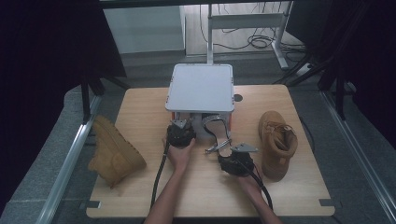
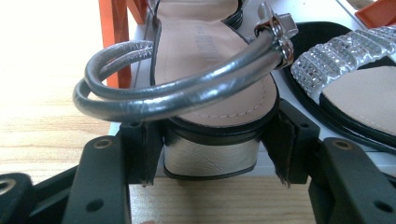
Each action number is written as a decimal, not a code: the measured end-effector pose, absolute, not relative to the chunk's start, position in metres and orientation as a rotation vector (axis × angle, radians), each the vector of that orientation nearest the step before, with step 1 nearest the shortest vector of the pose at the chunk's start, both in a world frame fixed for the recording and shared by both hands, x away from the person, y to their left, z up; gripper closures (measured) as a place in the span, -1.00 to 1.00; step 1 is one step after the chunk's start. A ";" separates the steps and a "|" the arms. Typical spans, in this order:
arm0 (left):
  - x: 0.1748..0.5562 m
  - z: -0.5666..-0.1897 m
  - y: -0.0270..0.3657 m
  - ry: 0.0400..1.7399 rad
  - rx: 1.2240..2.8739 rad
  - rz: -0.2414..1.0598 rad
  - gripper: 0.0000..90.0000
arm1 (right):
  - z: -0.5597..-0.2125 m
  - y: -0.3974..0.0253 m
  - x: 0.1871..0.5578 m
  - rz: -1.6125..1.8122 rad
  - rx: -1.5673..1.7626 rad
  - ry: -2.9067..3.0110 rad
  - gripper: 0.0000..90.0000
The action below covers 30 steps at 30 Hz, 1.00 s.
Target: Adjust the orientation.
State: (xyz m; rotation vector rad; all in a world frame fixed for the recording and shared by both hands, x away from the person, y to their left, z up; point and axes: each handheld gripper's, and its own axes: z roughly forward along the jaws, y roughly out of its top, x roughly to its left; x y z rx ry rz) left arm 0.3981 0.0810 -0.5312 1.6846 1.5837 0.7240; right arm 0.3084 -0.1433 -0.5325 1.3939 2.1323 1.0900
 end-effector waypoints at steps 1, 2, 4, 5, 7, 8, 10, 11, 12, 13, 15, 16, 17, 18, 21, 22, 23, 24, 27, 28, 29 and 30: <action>0.398 -0.531 0.081 1.583 1.685 0.724 -0.07 | -0.533 -0.143 0.308 1.090 1.394 2.133 -0.09; 0.398 -0.531 0.081 1.585 1.683 0.727 -0.07 | -0.533 -0.143 0.308 1.090 1.393 2.132 -0.09; 0.400 -0.531 0.080 1.587 1.680 0.727 -0.07 | -0.533 -0.143 0.308 1.089 1.393 2.132 -0.09; 0.400 -0.531 0.081 1.588 1.686 0.725 -0.07 | -0.533 -0.143 0.308 1.089 1.393 2.132 -0.09; 0.402 -0.532 0.080 1.592 1.675 0.730 -0.07 | -0.533 -0.143 0.308 1.089 1.392 2.132 -0.09; 0.402 -0.532 0.079 1.594 1.667 0.734 -0.07 | -0.533 -0.143 0.308 1.089 1.393 2.132 -0.09; 0.403 -0.533 0.077 1.594 1.659 0.738 -0.07 | -0.533 -0.143 0.308 1.089 1.394 2.131 -0.09; 0.403 -0.534 0.077 1.592 1.660 0.739 -0.08 | -0.533 -0.143 0.308 1.090 1.394 2.132 -0.09; 0.403 -0.534 0.078 1.587 1.661 0.736 -0.08 | -0.533 -0.143 0.308 1.090 1.394 2.132 -0.09; 0.403 -0.534 0.079 1.583 1.666 0.732 -0.08 | -0.533 -0.143 0.308 1.090 1.393 2.132 -0.09; 0.403 -0.534 0.081 1.577 1.672 0.724 -0.09 | -0.533 -0.143 0.308 1.092 1.394 2.132 -0.09; 0.403 -0.534 0.083 1.573 1.675 0.718 -0.10 | -0.533 -0.143 0.308 1.092 1.394 2.132 -0.09; 0.403 -0.535 0.084 1.571 1.663 0.716 -0.10 | -0.533 -0.143 0.308 1.093 1.394 2.132 -0.09; 0.402 -0.535 0.086 1.564 1.667 0.714 -0.10 | -0.533 -0.143 0.308 1.093 1.394 2.132 -0.09; 0.402 -0.535 0.088 1.551 1.678 0.712 -0.08 | -0.533 -0.143 0.308 1.096 1.398 2.128 -0.09; 0.402 -0.535 0.087 1.551 1.680 0.714 -0.08 | -0.533 -0.143 0.308 1.097 1.401 2.124 -0.09; 0.402 -0.536 0.087 1.554 1.678 0.717 -0.08 | -0.533 -0.143 0.308 1.099 1.404 2.119 -0.09; 0.402 -0.536 0.086 1.555 1.683 0.722 -0.08 | -0.533 -0.142 0.308 1.099 1.407 2.116 -0.09; 0.402 -0.536 0.087 1.557 1.695 0.725 -0.07 | -0.533 -0.140 0.307 1.098 1.414 2.104 -0.09; 0.402 -0.536 0.087 1.560 1.694 0.722 -0.07 | -0.534 -0.139 0.307 1.097 1.417 2.101 -0.09; 0.402 -0.536 0.087 1.562 1.693 0.720 -0.07 | -0.534 -0.138 0.307 1.099 1.420 2.097 -0.09; 0.402 -0.536 0.087 1.562 1.694 0.720 -0.07 | -0.534 -0.138 0.306 1.100 1.421 2.094 -0.10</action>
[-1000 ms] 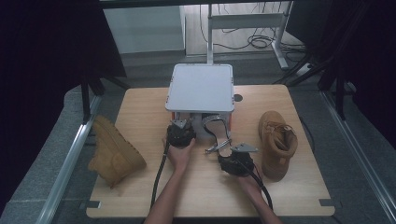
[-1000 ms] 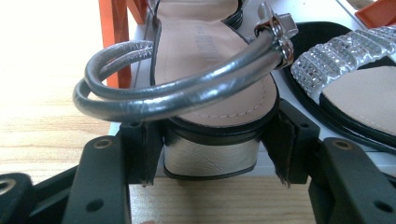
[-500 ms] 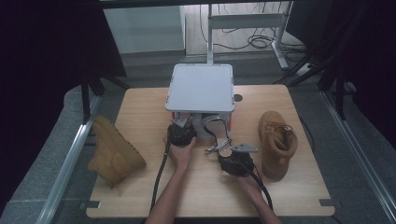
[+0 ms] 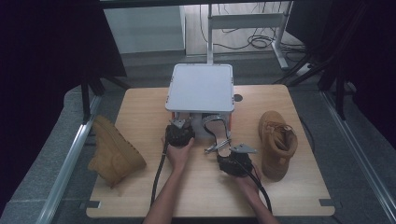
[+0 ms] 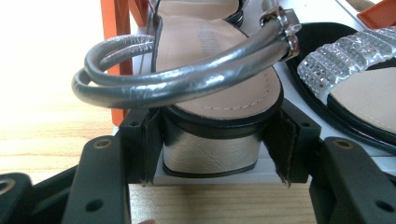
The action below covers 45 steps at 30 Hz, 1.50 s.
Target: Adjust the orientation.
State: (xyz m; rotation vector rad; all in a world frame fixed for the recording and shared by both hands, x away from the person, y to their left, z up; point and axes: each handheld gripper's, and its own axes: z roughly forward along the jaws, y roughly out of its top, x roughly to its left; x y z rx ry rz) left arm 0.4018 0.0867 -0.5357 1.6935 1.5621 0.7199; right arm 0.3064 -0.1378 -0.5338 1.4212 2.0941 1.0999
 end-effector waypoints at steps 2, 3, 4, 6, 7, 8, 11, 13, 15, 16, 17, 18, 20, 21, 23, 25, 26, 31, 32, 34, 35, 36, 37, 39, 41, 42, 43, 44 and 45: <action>0.402 -0.536 0.087 1.561 1.696 0.720 -0.07 | -0.534 -0.137 0.306 1.101 1.425 2.088 -0.10; 0.402 -0.536 0.087 1.564 1.693 0.718 -0.07 | -0.533 -0.137 0.306 1.105 1.425 2.081 -0.10; 0.402 -0.536 0.087 1.564 1.694 0.717 -0.07 | -0.533 -0.137 0.306 1.112 1.429 2.075 -0.09; 0.402 -0.536 0.087 1.566 1.689 0.714 -0.07 | -0.531 -0.137 0.306 1.129 1.439 2.058 -0.09; 0.402 -0.536 0.087 1.567 1.690 0.715 -0.07 | -0.529 -0.136 0.306 1.143 1.448 2.037 -0.09; 0.402 -0.536 0.086 1.568 1.691 0.715 -0.07 | -0.529 -0.136 0.306 1.143 1.448 2.037 -0.09; 0.402 -0.535 0.086 1.569 1.692 0.714 -0.07 | -0.528 -0.134 0.307 1.152 1.464 2.021 -0.09; 0.402 -0.535 0.086 1.570 1.693 0.714 -0.07 | -0.528 -0.133 0.308 1.158 1.465 2.001 -0.09; 0.403 -0.535 0.087 1.569 1.694 0.714 -0.07 | -0.527 -0.132 0.308 1.172 1.473 1.974 -0.08; 0.403 -0.535 0.087 1.569 1.695 0.713 -0.07 | -0.525 -0.131 0.308 1.185 1.479 1.955 -0.08; 0.403 -0.535 0.087 1.569 1.695 0.713 -0.07 | -0.525 -0.131 0.308 1.185 1.479 1.955 -0.08; 0.403 -0.535 0.087 1.570 1.695 0.713 -0.07 | -0.525 -0.130 0.309 1.188 1.483 1.946 -0.08; 0.403 -0.535 0.087 1.570 1.695 0.712 -0.07 | -0.524 -0.129 0.310 1.185 1.488 1.931 -0.08; 0.403 -0.535 0.087 1.570 1.694 0.712 -0.07 | -0.524 -0.127 0.310 1.183 1.490 1.926 -0.08; 0.403 -0.535 0.087 1.570 1.695 0.712 -0.07 | -0.525 -0.125 0.312 1.178 1.497 1.917 -0.08; 0.403 -0.535 0.087 1.572 1.692 0.710 -0.07 | -0.525 -0.123 0.315 1.177 1.502 1.907 -0.08; 0.403 -0.535 0.087 1.574 1.692 0.709 -0.07 | -0.525 -0.122 0.316 1.178 1.504 1.901 -0.08; 0.403 -0.535 0.087 1.574 1.693 0.707 -0.07 | -0.526 -0.119 0.324 1.192 1.532 1.873 -0.08; 0.403 -0.535 0.087 1.573 1.693 0.707 -0.07 | -0.526 -0.118 0.326 1.193 1.536 1.867 -0.08; 0.403 -0.535 0.087 1.574 1.693 0.708 -0.07 | -0.526 -0.117 0.330 1.207 1.548 1.853 -0.08; 0.403 -0.535 0.087 1.573 1.693 0.708 -0.07 | -0.526 -0.117 0.332 1.208 1.556 1.850 -0.08; 0.403 -0.535 0.087 1.574 1.693 0.707 -0.07 | -0.526 -0.116 0.334 1.210 1.561 1.846 -0.08; 0.403 -0.535 0.087 1.574 1.696 0.707 -0.07 | -0.525 -0.116 0.336 1.211 1.563 1.843 -0.08; 0.403 -0.535 0.087 1.575 1.695 0.705 -0.07 | -0.524 -0.114 0.340 1.213 1.570 1.829 -0.08; 0.403 -0.535 0.087 1.576 1.696 0.703 -0.07 | -0.524 -0.113 0.345 1.217 1.577 1.816 -0.08; 0.403 -0.535 0.087 1.577 1.697 0.701 -0.07 | -0.524 -0.113 0.347 1.220 1.580 1.809 -0.08; 0.403 -0.535 0.087 1.578 1.696 0.701 -0.07 | -0.525 -0.113 0.350 1.221 1.582 1.805 -0.08; 0.403 -0.535 0.087 1.578 1.697 0.702 -0.07 | -0.526 -0.111 0.352 1.218 1.584 1.806 -0.08; 0.403 -0.535 0.087 1.579 1.697 0.702 -0.07 | -0.526 -0.110 0.353 1.213 1.584 1.802 -0.08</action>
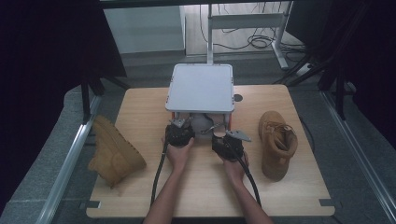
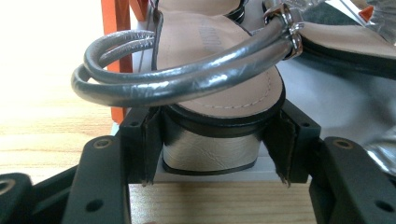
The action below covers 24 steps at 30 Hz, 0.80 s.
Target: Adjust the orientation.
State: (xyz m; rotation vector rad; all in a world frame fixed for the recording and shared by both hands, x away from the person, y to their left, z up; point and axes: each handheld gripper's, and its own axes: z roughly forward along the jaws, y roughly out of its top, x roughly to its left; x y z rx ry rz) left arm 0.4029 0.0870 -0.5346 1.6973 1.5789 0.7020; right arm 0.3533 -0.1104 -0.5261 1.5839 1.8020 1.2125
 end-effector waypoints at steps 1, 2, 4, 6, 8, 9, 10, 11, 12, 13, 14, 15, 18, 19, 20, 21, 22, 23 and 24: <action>0.403 -0.535 0.087 1.579 1.698 0.702 -0.07 | -0.526 -0.109 0.355 1.212 1.584 1.795 -0.08; 0.403 -0.535 0.087 1.580 1.698 0.702 -0.07 | -0.526 -0.108 0.357 1.207 1.584 1.790 -0.08; 0.403 -0.535 0.087 1.580 1.698 0.702 -0.07 | -0.524 -0.107 0.363 1.216 1.586 1.774 -0.08; 0.403 -0.535 0.087 1.580 1.697 0.702 -0.07 | -0.524 -0.106 0.365 1.213 1.587 1.769 -0.08; 0.403 -0.535 0.087 1.580 1.698 0.702 -0.07 | -0.523 -0.105 0.368 1.216 1.592 1.762 -0.08; 0.403 -0.535 0.087 1.580 1.697 0.701 -0.07 | -0.523 -0.105 0.370 1.216 1.598 1.758 -0.08; 0.403 -0.535 0.087 1.580 1.697 0.701 -0.07 | -0.523 -0.104 0.371 1.224 1.606 1.751 -0.08; 0.403 -0.535 0.087 1.580 1.687 0.699 -0.07 | -0.524 -0.104 0.373 1.229 1.617 1.748 -0.08; 0.403 -0.535 0.087 1.580 1.688 0.699 -0.07 | -0.524 -0.104 0.375 1.232 1.622 1.743 -0.08; 0.403 -0.535 0.087 1.581 1.688 0.699 -0.07 | -0.524 -0.104 0.377 1.235 1.622 1.742 -0.08; 0.403 -0.535 0.087 1.580 1.688 0.699 -0.07 | -0.525 -0.102 0.380 1.235 1.639 1.732 -0.08; 0.403 -0.535 0.087 1.580 1.688 0.699 -0.07 | -0.525 -0.102 0.381 1.240 1.647 1.728 -0.08; 0.403 -0.535 0.087 1.580 1.688 0.699 -0.07 | -0.527 -0.100 0.385 1.234 1.653 1.724 -0.08; 0.403 -0.535 0.087 1.579 1.689 0.699 -0.07 | -0.527 -0.099 0.386 1.232 1.647 1.722 -0.08; 0.403 -0.535 0.087 1.578 1.690 0.699 -0.07 | -0.528 -0.098 0.387 1.234 1.648 1.716 -0.08; 0.403 -0.535 0.087 1.578 1.691 0.698 -0.07 | -0.528 -0.097 0.388 1.230 1.651 1.714 -0.08; 0.403 -0.535 0.087 1.579 1.689 0.697 -0.07 | -0.529 -0.097 0.389 1.228 1.648 1.713 -0.08; 0.404 -0.535 0.087 1.581 1.687 0.697 -0.07 | -0.529 -0.097 0.389 1.228 1.648 1.709 -0.08; 0.404 -0.535 0.087 1.581 1.688 0.698 -0.07 | -0.530 -0.097 0.391 1.231 1.645 1.713 -0.08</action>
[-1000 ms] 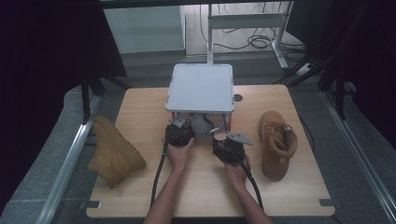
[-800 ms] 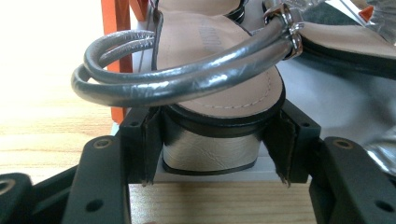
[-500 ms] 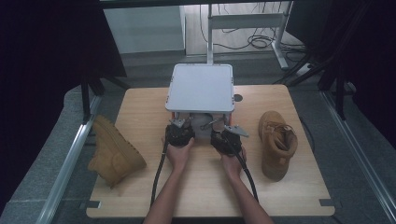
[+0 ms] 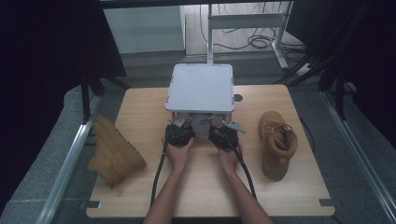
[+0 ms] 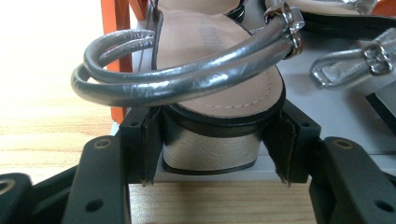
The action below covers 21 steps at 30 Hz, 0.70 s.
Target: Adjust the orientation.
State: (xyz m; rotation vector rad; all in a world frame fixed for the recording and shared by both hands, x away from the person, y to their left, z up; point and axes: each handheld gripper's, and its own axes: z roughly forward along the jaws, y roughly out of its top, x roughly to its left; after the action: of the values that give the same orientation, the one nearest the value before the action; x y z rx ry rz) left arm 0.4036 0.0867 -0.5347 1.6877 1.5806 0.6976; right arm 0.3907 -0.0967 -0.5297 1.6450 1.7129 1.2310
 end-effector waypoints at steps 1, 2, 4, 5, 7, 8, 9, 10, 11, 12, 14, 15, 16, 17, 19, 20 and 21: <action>0.404 -0.535 0.087 1.581 1.687 0.698 -0.07 | -0.530 -0.097 0.392 1.226 1.650 1.718 -0.08; 0.404 -0.535 0.087 1.580 1.687 0.698 -0.07 | -0.530 -0.096 0.393 1.228 1.652 1.716 -0.08; 0.403 -0.535 0.087 1.579 1.691 0.698 -0.07 | -0.530 -0.095 0.395 1.222 1.657 1.713 -0.08; 0.403 -0.535 0.087 1.578 1.691 0.699 -0.07 | -0.530 -0.095 0.396 1.226 1.657 1.715 -0.08; 0.403 -0.535 0.087 1.578 1.691 0.699 -0.07 | -0.531 -0.095 0.398 1.229 1.657 1.710 -0.08; 0.403 -0.535 0.087 1.578 1.691 0.699 -0.07 | -0.532 -0.095 0.399 1.228 1.653 1.712 -0.09; 0.403 -0.535 0.087 1.577 1.690 0.699 -0.07 | -0.533 -0.095 0.400 1.224 1.643 1.715 -0.09; 0.403 -0.535 0.087 1.577 1.690 0.699 -0.07 | -0.534 -0.095 0.400 1.227 1.641 1.724 -0.09; 0.403 -0.535 0.087 1.576 1.690 0.700 -0.07 | -0.534 -0.094 0.400 1.221 1.646 1.728 -0.09; 0.403 -0.535 0.087 1.575 1.690 0.700 -0.07 | -0.536 -0.094 0.401 1.227 1.647 1.728 -0.08; 0.403 -0.536 0.086 1.577 1.682 0.699 -0.07 | -0.537 -0.093 0.403 1.239 1.662 1.741 -0.09; 0.403 -0.536 0.087 1.575 1.690 0.700 -0.07 | -0.538 -0.093 0.404 1.242 1.663 1.743 -0.10; 0.403 -0.536 0.087 1.574 1.691 0.700 -0.07 | -0.538 -0.092 0.404 1.237 1.665 1.745 -0.10; 0.403 -0.536 0.087 1.575 1.684 0.698 -0.07 | -0.538 -0.092 0.405 1.237 1.664 1.748 -0.10; 0.403 -0.535 0.087 1.575 1.694 0.699 -0.07 | -0.538 -0.092 0.405 1.233 1.655 1.757 -0.10; 0.403 -0.535 0.087 1.575 1.695 0.700 -0.07 | -0.538 -0.092 0.405 1.231 1.653 1.759 -0.10; 0.403 -0.535 0.087 1.574 1.698 0.700 -0.07 | -0.538 -0.093 0.405 1.228 1.646 1.763 -0.10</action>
State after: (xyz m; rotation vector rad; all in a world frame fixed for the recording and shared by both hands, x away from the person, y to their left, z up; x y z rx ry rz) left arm 0.4031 0.0870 -0.5350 1.6983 1.5742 0.6998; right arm 0.4049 -0.0926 -0.5383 1.6463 1.7635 1.2282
